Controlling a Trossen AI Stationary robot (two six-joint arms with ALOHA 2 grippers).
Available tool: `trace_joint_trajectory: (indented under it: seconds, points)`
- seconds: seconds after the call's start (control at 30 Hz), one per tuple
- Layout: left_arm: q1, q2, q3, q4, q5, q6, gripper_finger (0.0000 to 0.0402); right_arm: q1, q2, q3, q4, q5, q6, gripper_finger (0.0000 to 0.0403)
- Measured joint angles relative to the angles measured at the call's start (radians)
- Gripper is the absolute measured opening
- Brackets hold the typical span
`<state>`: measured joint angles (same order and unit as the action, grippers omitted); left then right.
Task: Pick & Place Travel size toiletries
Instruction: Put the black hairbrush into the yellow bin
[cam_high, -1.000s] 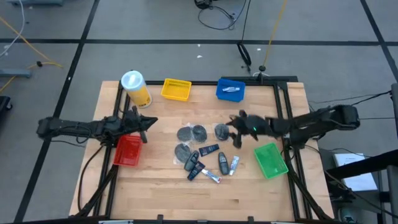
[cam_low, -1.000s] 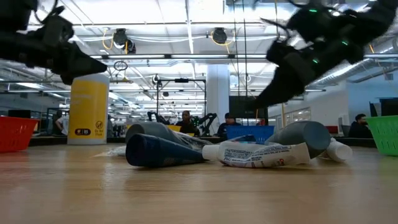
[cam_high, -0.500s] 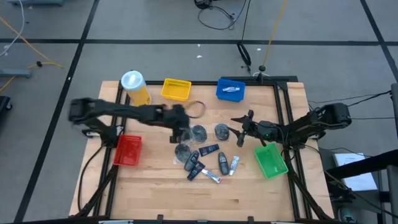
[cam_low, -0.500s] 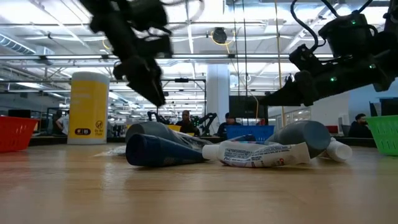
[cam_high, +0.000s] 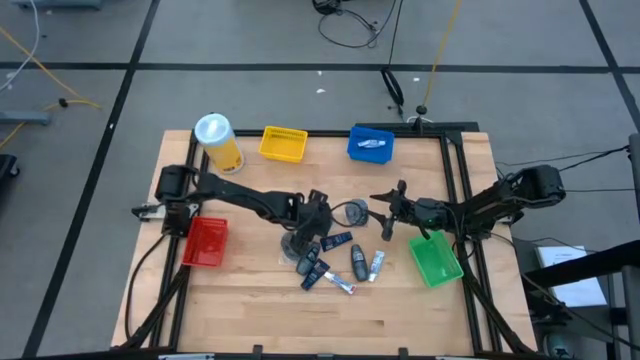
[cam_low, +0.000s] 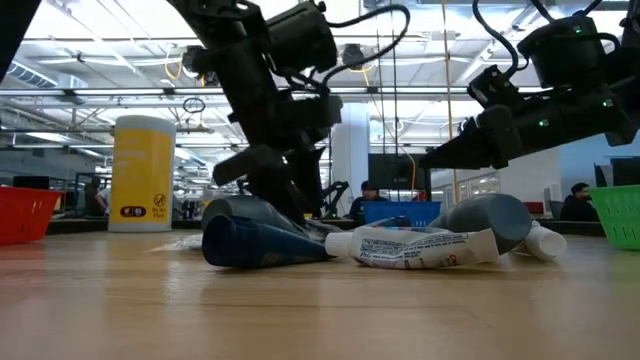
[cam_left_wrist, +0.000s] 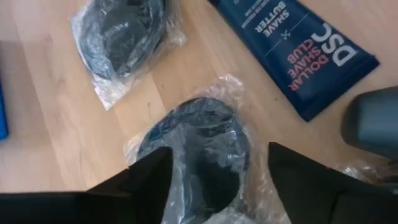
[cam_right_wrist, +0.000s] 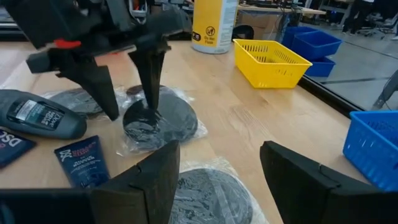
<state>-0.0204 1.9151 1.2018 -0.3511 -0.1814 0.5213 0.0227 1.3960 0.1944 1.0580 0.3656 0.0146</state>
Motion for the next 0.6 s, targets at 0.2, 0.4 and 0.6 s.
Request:
trace_joint_trajectory:
  seconds: [0.2, 0.4, 0.6]
  points:
    - [0.01, 0.022, 0.0, 0.017, -0.003, -0.033, 0.0139, 0.0, 0.0, 0.0, -0.011, 0.0, 0.02, 0.0215]
    - [0.037, 0.024, 0.0, 0.021, -0.033, -0.067, 0.0011, 0.005, 0.0, 0.0, -0.025, -0.003, 0.079, 0.0215]
    - [0.047, -0.069, -0.001, 0.011, -0.131, -0.165, 0.0001, 0.028, 0.0, 0.0, -0.048, -0.003, 0.044, 0.0215]
